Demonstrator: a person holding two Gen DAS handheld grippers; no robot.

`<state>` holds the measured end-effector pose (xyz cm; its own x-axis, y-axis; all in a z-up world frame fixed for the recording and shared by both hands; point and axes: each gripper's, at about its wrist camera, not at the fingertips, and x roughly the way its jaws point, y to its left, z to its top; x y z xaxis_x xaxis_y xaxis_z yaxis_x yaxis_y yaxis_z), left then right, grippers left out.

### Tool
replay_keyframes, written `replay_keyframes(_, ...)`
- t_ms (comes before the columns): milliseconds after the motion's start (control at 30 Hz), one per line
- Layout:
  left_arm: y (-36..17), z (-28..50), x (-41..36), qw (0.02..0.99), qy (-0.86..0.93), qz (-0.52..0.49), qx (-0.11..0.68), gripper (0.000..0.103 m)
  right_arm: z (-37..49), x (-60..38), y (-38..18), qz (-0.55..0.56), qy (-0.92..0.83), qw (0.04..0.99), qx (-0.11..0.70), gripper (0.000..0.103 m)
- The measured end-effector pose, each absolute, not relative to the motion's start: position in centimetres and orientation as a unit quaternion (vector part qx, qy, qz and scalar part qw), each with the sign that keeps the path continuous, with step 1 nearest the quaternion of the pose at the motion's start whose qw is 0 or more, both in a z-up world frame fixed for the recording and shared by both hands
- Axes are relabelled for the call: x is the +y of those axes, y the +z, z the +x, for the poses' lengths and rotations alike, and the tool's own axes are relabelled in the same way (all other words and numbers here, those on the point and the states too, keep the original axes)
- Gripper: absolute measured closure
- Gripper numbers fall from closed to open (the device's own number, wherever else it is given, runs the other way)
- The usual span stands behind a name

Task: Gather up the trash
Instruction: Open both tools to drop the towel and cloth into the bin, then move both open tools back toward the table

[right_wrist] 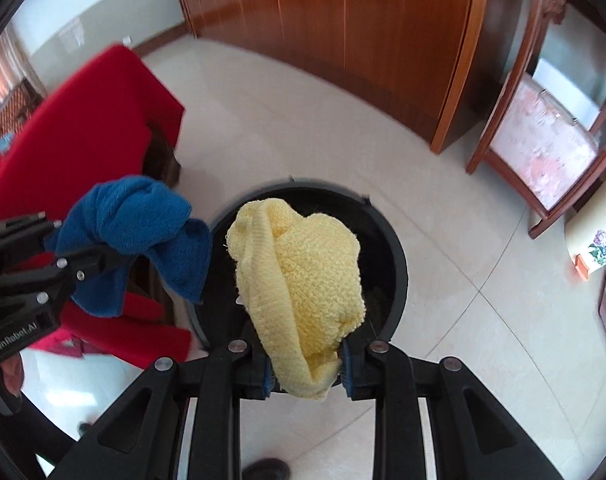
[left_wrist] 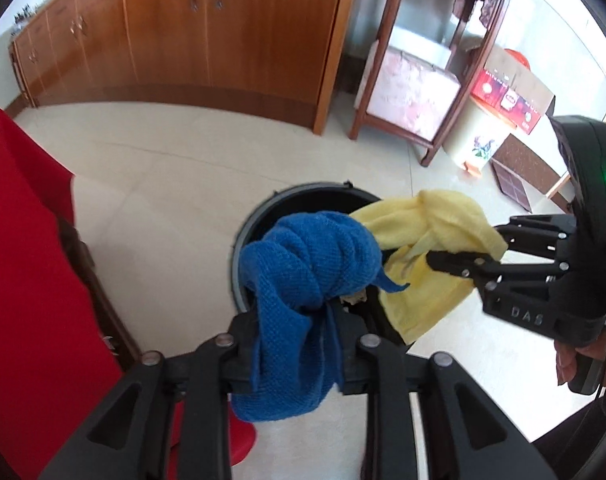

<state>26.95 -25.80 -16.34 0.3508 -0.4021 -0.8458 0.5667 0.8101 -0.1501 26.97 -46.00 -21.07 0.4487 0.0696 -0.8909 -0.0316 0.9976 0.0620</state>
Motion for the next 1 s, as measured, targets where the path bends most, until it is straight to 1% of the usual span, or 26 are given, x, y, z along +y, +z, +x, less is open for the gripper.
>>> replay_keyframes(33,-17.3,27.2,-26.4,0.812,-0.301,0.084,0.492,0.050,27.5,-46.2,-21.9,0.014,0.037,0.845,0.533,0.076)
replay_keyframes(67,-17.9,27.4,-26.7,0.813,-0.296,0.089,0.493,0.029,28.1,-46.4,-22.8,0.006,0.037,0.839,0.543,0.067)
replay_keyframes(100,-18.6,27.5,-26.8,0.816,-0.285,0.096,0.493,0.022,28.5,-46.6,-23.7,0.003,0.035,0.833,0.552,0.033)
replay_keyframes(133,-19.2,27.6,-26.8,0.818,-0.275,0.104,0.495,0.019,29.1,-47.2,-24.7,0.001,0.025,0.826,0.562,0.013)
replay_keyframes(167,-19.3,27.6,-26.6,0.817,-0.271,0.106,0.499,0.019,29.2,-47.8,-25.2,-0.002,0.012,0.828,0.561,0.003)
replay_keyframes(200,-19.4,27.6,-26.1,0.819,-0.260,0.103,0.500,0.019,29.1,-48.3,-25.4,0.004,0.006,0.828,0.561,0.003)
replay_keyframes(267,-19.0,27.6,-25.1,0.827,-0.234,0.101,0.502,0.014,28.9,-49.3,-25.6,0.023,-0.021,0.823,0.567,0.003)
replay_keyframes(300,-18.6,27.5,-24.5,0.831,-0.222,0.099,0.500,0.014,28.7,-49.7,-25.5,0.026,-0.028,0.825,0.564,0.003)
replay_keyframes(367,-17.5,27.0,-23.7,0.841,-0.207,0.094,0.490,0.013,28.4,-50.6,-24.6,0.036,-0.049,0.831,0.552,0.003)
replay_keyframes(433,-16.0,26.3,-23.2,0.852,-0.196,0.093,0.477,0.007,28.1,-50.9,-23.7,0.057,-0.058,0.836,0.543,0.000)
replay_keyframes(467,-15.4,26.1,-22.9,0.855,-0.192,0.091,0.473,0.007,28.0,-51.0,-23.3,0.061,-0.064,0.838,0.539,0.000)
replay_keyframes(567,-13.0,25.0,-21.9,0.862,-0.189,0.084,0.463,0.006,27.4,-50.2,-21.6,0.071,-0.069,0.846,0.525,0.000)
replay_keyframes(667,-10.9,24.1,-20.5,0.872,-0.182,0.084,0.446,0.001,26.7,-48.4,-19.6,0.061,-0.068,0.860,0.503,0.000)
replay_keyframes(833,-8.6,23.3,-18.3,0.886,-0.173,0.076,0.425,0.001,25.2,-46.1,-17.0,0.063,-0.062,0.876,0.473,0.000)
replay_keyframes(1000,-7.3,22.3,-16.4,0.895,-0.159,0.065,0.411,0.001,24.2,-43.9,-15.6,0.060,-0.051,0.880,0.469,0.000)
